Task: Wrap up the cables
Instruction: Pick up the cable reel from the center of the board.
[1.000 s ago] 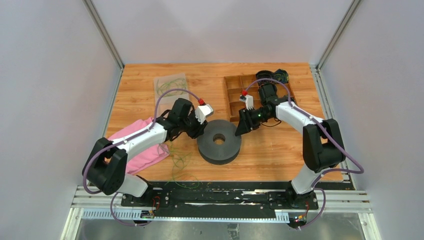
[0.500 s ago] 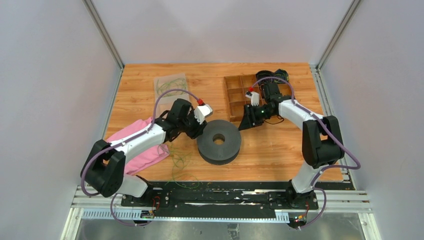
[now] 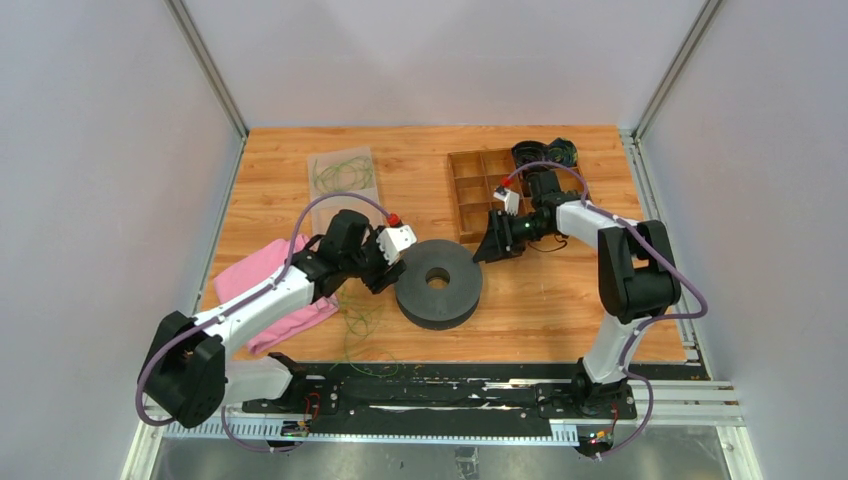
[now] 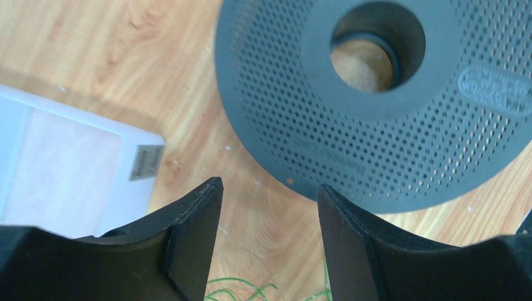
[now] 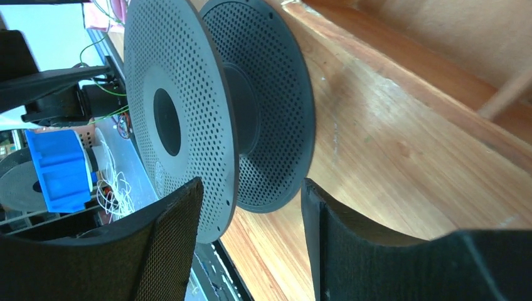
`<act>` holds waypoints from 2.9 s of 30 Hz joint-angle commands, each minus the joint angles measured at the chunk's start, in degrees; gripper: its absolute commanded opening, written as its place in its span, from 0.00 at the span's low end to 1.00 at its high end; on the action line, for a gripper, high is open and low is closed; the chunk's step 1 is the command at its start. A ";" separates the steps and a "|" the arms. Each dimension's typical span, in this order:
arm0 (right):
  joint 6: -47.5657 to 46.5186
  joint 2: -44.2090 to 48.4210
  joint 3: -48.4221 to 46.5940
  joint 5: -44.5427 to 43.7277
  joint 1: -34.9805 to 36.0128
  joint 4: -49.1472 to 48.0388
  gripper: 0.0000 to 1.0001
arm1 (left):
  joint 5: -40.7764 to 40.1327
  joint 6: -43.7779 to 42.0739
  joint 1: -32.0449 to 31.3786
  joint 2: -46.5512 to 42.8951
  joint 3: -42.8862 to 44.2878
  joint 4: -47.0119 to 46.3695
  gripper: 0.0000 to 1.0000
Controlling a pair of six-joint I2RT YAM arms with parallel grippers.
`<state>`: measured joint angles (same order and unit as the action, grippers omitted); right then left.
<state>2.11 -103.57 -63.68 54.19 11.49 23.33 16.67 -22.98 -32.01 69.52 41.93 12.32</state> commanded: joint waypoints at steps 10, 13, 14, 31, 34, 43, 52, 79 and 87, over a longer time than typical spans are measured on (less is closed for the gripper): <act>0.25 -3.77 0.80 9.18 5.15 -2.43 0.44 | 4.58 -4.48 -0.23 0.67 -4.49 -1.28 0.66; 0.35 -3.81 0.23 10.27 5.06 -2.40 0.34 | 4.40 -4.41 -0.25 2.31 -3.36 -0.73 0.66; 0.37 -3.40 0.03 10.36 5.02 -2.29 0.29 | 4.16 -4.25 -0.25 2.70 -3.08 -0.63 0.66; -3.35 16.46 -6.45 -7.87 1.96 13.09 0.01 | -0.16 -7.13 -0.16 -4.78 0.03 0.65 0.71; -3.07 21.38 -7.05 -16.84 3.90 15.02 0.01 | -1.71 -7.80 0.20 -4.94 2.82 1.87 0.72; -1.72 32.27 -3.61 -55.38 22.32 12.67 0.01 | -4.55 -6.72 0.61 -2.25 9.62 3.99 0.73; 3.41 26.81 -4.68 -53.53 25.21 13.03 0.01 | -6.35 -6.07 0.63 0.44 12.07 5.92 0.73; -2.00 26.65 -13.11 -52.59 28.28 17.47 0.78 | -6.60 -8.71 1.78 -4.92 9.98 10.91 0.74; -12.46 36.14 -9.97 -51.69 28.14 14.22 0.79 | -2.06 -22.00 2.29 -4.97 15.67 38.56 0.74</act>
<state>-3.18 -72.84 -74.67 2.50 38.96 39.29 12.40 -37.19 -30.02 64.97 54.63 35.20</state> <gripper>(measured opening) 0.785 0.743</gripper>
